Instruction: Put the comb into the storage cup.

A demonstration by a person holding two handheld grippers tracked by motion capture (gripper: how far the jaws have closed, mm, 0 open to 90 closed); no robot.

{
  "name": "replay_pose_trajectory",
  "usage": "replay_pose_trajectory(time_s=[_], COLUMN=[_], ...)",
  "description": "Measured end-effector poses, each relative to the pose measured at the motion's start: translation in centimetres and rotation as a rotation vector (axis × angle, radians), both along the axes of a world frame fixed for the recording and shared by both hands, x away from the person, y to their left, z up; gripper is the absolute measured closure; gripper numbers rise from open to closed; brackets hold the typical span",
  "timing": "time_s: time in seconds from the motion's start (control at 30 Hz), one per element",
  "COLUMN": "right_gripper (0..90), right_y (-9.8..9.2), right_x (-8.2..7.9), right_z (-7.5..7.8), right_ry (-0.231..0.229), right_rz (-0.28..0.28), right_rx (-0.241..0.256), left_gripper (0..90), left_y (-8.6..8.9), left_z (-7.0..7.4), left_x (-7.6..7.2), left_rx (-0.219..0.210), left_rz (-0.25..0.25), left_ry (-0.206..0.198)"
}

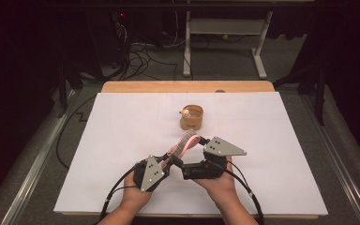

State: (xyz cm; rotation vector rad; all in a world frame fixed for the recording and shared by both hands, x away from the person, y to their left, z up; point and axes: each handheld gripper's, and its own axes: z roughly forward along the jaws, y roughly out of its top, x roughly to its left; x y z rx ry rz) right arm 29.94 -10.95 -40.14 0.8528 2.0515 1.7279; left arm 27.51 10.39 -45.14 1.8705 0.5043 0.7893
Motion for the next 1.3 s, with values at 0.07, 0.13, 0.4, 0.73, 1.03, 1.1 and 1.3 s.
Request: replay_pose_trajectory(time_s=[0.07,0.13,0.4,0.73,1.03,1.1,1.3], right_gripper=[6.8,7.7,16.6,18.7,19.7,19.9,20.1], right_y=[-0.05,-0.05,-0.36,-0.39,-0.45,-0.44,-0.5], right_x=[-0.05,-0.06,-0.21,-0.29,-0.32,-0.34,-0.38], right_z=[0.0,-0.01,0.04,0.07,0.13,0.16,0.3], right_ry=[-0.002,0.0,-0.009,-0.001,0.017,0.02,0.027], right_rz=[0.0,0.002,-0.005,0.001,0.004,0.004,0.004], right_rx=[0.008,0.01,0.031,0.037,0.039,0.038,0.041], left_gripper=[80.7,80.7,80.7,80.7,80.6,80.5,80.2], left_y=[0.05,0.05,0.09,0.06,0.04,0.05,0.06], left_z=[0.02,0.01,0.05,0.04,0.01,0.02,0.11], left_x=[0.0,0.0,0.02,-0.01,0.05,0.06,0.06], left_rx=[0.0,-0.001,-0.004,-0.002,-0.002,-0.001,-0.007], left_rz=[0.005,0.004,0.006,0.006,0.0,-0.002,-0.006], left_ry=[0.0,0.001,-0.001,0.0,0.008,0.011,0.011])
